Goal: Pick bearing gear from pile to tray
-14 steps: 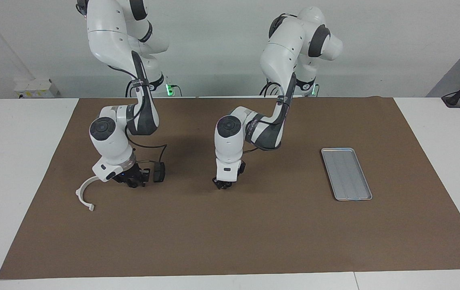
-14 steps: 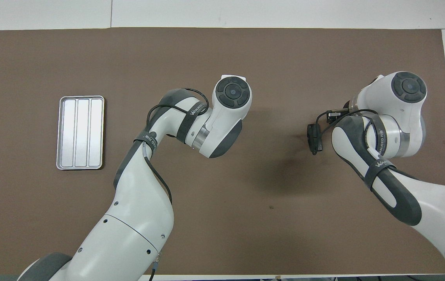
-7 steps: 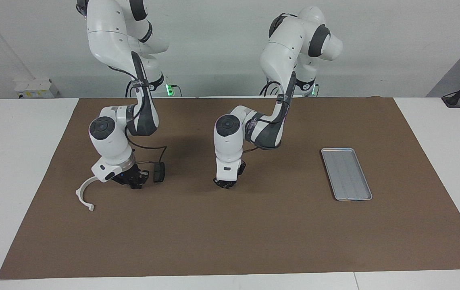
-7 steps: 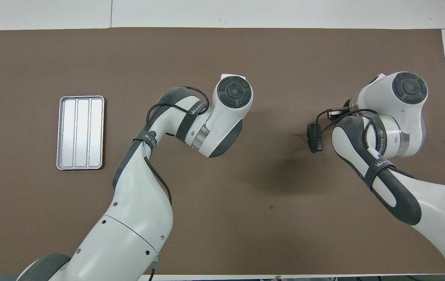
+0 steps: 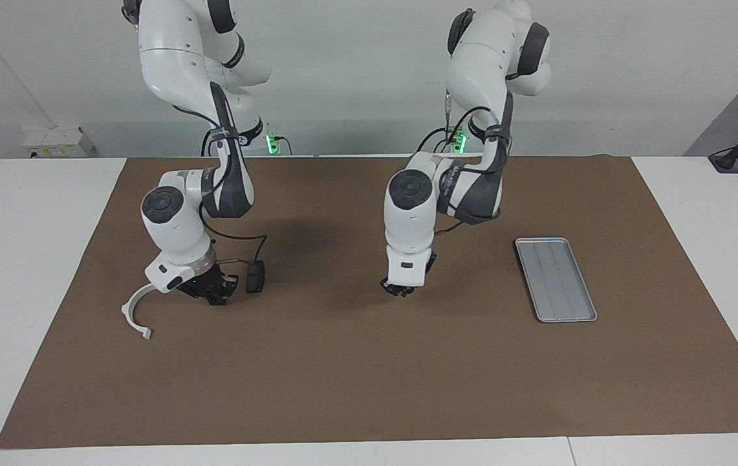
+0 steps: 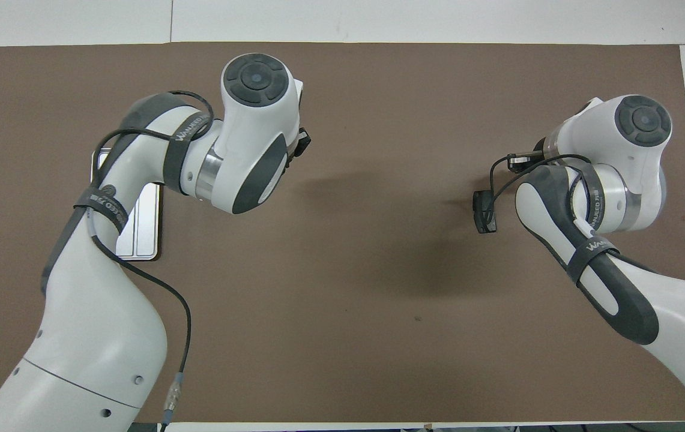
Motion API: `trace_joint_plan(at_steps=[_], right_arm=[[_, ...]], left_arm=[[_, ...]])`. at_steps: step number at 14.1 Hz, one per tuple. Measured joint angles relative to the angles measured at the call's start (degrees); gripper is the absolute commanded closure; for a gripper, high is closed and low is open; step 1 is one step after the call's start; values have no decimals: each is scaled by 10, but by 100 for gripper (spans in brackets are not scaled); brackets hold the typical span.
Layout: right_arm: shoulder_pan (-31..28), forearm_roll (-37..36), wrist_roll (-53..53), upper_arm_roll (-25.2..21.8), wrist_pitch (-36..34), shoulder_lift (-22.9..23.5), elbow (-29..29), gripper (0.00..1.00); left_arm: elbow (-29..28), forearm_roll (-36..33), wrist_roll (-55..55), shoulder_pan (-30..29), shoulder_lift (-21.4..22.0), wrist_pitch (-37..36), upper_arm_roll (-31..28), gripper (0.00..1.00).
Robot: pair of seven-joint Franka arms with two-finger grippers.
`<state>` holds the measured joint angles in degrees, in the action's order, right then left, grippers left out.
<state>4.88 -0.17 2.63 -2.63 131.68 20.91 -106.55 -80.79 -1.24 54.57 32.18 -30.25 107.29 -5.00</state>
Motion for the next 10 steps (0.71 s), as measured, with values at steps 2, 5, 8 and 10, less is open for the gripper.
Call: trace_joint_plan(at_steps=[2, 5, 8, 10], right_arm=[[4, 0, 7, 2, -73, -5, 67, 100], [44, 0, 83, 4, -150, -10, 143, 100], [106, -18, 179, 5, -156, -8, 153, 100], [156, -24, 260, 6, -162, -5, 152, 100]], left_arm=[[-49, 0, -87, -41, 39, 0, -1, 100], [-135, 0, -218, -110, 102, 23, -1, 100], [-208, 0, -324, -163, 130, 89, -1, 100], [-244, 0, -385, -192, 136, 134, -1, 100]])
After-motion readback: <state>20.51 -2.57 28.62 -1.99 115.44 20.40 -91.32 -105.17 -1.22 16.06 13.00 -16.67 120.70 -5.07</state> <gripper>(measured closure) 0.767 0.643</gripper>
